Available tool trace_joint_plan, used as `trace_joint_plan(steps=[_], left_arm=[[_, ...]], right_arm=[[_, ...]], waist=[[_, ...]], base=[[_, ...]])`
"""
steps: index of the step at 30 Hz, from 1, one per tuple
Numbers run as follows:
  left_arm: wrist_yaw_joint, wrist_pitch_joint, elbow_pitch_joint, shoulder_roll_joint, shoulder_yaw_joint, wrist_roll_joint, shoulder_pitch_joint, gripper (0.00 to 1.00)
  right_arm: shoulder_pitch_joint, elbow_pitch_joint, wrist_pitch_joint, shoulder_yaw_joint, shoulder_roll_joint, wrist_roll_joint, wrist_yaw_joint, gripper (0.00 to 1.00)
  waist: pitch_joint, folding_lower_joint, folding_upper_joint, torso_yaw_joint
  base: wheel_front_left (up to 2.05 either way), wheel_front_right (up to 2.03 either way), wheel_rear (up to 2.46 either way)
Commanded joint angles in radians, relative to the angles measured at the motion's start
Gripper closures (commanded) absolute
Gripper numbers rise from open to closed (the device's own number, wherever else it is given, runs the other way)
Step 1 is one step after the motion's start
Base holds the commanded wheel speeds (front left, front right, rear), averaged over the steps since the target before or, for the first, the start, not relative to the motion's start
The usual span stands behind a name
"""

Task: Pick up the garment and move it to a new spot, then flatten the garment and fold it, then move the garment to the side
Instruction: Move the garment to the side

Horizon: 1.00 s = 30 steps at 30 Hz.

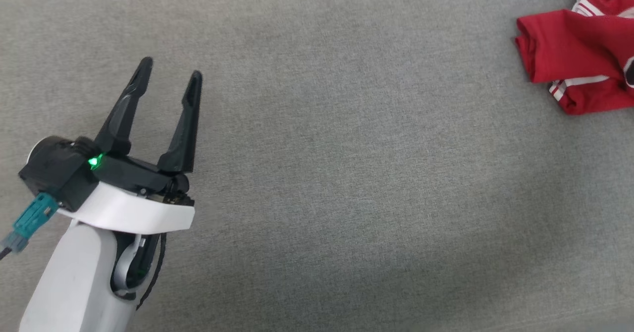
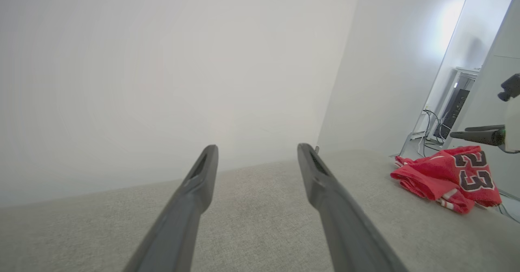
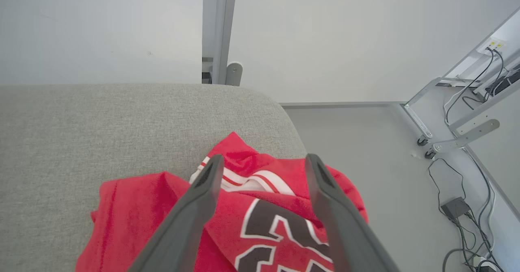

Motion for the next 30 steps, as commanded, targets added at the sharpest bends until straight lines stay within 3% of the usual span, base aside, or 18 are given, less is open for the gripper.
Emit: trace_joint_plan(steps=[1,12,23,30], left_arm=[[-0.002,-0.005,-0.004,-0.003,0.013,0.017,0.017,0.0],[-0.002,-0.005,-0.026,-0.053,0.142,0.044,0.13,0.0],[-0.002,-0.005,-0.032,-0.087,0.23,0.088,0.267,0.0],[-0.002,-0.005,-0.029,-0.106,0.272,0.105,0.339,0.0]], right_arm=[[0.014,-0.007,-0.009,0.006,0.004,0.005,-0.001,0.0],[0.106,-0.071,-0.06,0.099,0.041,0.106,0.0,0.0],[0.274,-0.229,-0.156,0.24,0.041,0.252,-0.001,0.0],[0.383,-0.308,-0.202,0.266,0.056,0.299,0.0,0.0]], waist=[[-0.014,0.0,0.0,0.009],[-0.104,0.0,0.0,0.053],[-0.21,0.0,0.0,0.1],[-0.263,0.0,0.0,0.115]], base=[[0.0,0.0,0.0],[0.0,0.0,0.0],[0.0,0.0,0.0],[0.0,0.0,0.0]])
